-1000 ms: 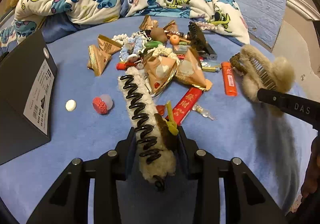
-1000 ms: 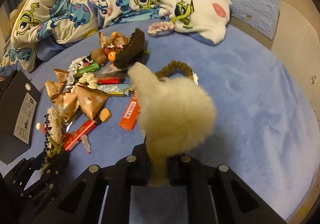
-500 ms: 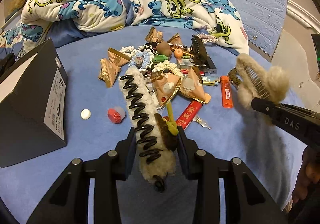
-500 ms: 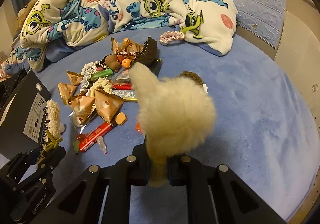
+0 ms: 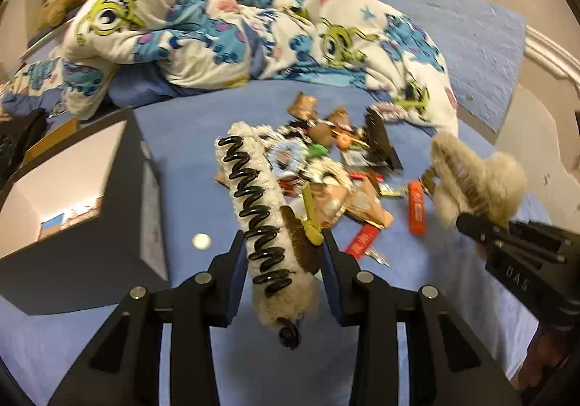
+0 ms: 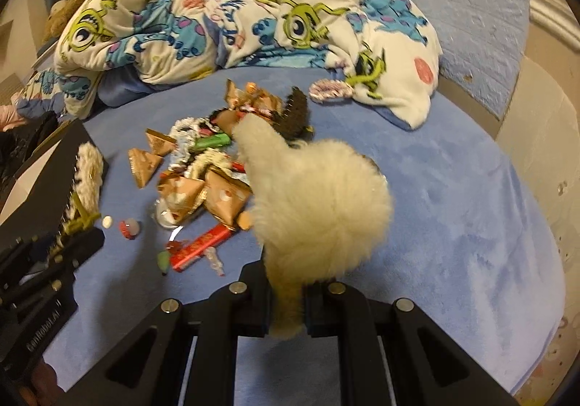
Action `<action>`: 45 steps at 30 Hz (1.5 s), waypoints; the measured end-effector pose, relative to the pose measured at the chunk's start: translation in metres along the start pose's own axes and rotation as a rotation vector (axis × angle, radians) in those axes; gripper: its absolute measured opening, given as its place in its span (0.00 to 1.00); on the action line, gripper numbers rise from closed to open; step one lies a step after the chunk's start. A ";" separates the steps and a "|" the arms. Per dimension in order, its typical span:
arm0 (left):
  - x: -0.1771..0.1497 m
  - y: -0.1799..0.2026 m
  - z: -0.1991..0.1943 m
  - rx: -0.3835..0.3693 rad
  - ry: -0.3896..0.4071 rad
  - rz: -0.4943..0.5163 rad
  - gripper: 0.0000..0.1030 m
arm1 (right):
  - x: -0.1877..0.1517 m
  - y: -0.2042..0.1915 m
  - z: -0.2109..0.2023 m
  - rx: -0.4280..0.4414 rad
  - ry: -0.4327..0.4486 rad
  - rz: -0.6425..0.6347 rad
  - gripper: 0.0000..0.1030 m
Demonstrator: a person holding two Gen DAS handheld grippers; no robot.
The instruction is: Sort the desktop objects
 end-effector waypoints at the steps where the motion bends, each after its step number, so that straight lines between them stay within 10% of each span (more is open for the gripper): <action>1: 0.002 -0.005 -0.003 0.009 0.000 -0.005 0.37 | 0.001 -0.004 -0.001 0.004 0.002 -0.004 0.12; 31: -0.039 -0.248 -0.128 0.298 0.159 -0.239 0.34 | 0.014 -0.250 -0.051 0.300 0.054 -0.252 0.12; 37: -0.046 -0.216 -0.106 0.106 0.126 -0.181 0.34 | 0.011 -0.272 -0.050 0.312 0.045 -0.281 0.12; 45: -0.052 -0.116 -0.044 -0.124 0.002 0.054 0.65 | 0.024 -0.230 -0.044 0.208 0.057 -0.243 0.12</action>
Point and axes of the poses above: each gripper's, at about its wrist camera, not at the fingertips, and z roughly the way its jaws point, y to its right, x to its top, the point moved 1 cm from there along z, roughly the way its jaws point, and after that the axes turned 3 degrees about y, right-handed, at the moved point
